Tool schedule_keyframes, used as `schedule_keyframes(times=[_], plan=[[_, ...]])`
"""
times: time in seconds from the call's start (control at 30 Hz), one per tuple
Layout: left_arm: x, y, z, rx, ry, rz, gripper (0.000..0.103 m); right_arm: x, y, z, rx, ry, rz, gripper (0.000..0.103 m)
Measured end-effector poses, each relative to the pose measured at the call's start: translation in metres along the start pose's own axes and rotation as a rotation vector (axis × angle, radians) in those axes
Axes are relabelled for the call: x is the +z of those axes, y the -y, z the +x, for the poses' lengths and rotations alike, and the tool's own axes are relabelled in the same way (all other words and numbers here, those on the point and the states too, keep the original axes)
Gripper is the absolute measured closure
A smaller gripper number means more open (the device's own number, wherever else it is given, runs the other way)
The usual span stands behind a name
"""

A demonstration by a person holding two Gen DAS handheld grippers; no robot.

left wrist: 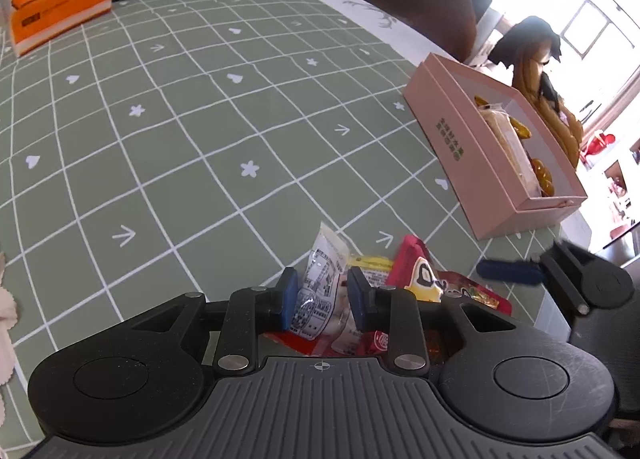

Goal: Organize snacks
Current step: 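Regrasp two white packets with the left tool while the right tool holds the red bag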

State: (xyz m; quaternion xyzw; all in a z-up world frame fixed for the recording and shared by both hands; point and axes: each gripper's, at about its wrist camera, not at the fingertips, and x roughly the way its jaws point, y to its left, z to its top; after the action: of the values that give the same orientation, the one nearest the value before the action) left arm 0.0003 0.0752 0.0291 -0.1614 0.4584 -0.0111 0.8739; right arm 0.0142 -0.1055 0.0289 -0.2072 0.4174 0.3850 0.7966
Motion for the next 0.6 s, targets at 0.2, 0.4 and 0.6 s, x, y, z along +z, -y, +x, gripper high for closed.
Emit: schedule_keyframes(times=[0.2, 0.4, 0.6], plan=[[-0.001, -0.003, 0.000, -0.010, 0.008, -0.015, 0.071, 0.008, 0.009, 0.016, 0.055, -0.027, 0.023, 0.000], [-0.001, -0.004, -0.008, -0.006, 0.055, -0.012, 0.072, -0.004, 0.022, 0.000, 0.043, -0.017, 0.132, 0.022], [-0.003, 0.021, -0.023, 0.058, 0.125, 0.094, 0.072, -0.040, 0.062, -0.028, -0.047, -0.020, 0.282, 0.031]])
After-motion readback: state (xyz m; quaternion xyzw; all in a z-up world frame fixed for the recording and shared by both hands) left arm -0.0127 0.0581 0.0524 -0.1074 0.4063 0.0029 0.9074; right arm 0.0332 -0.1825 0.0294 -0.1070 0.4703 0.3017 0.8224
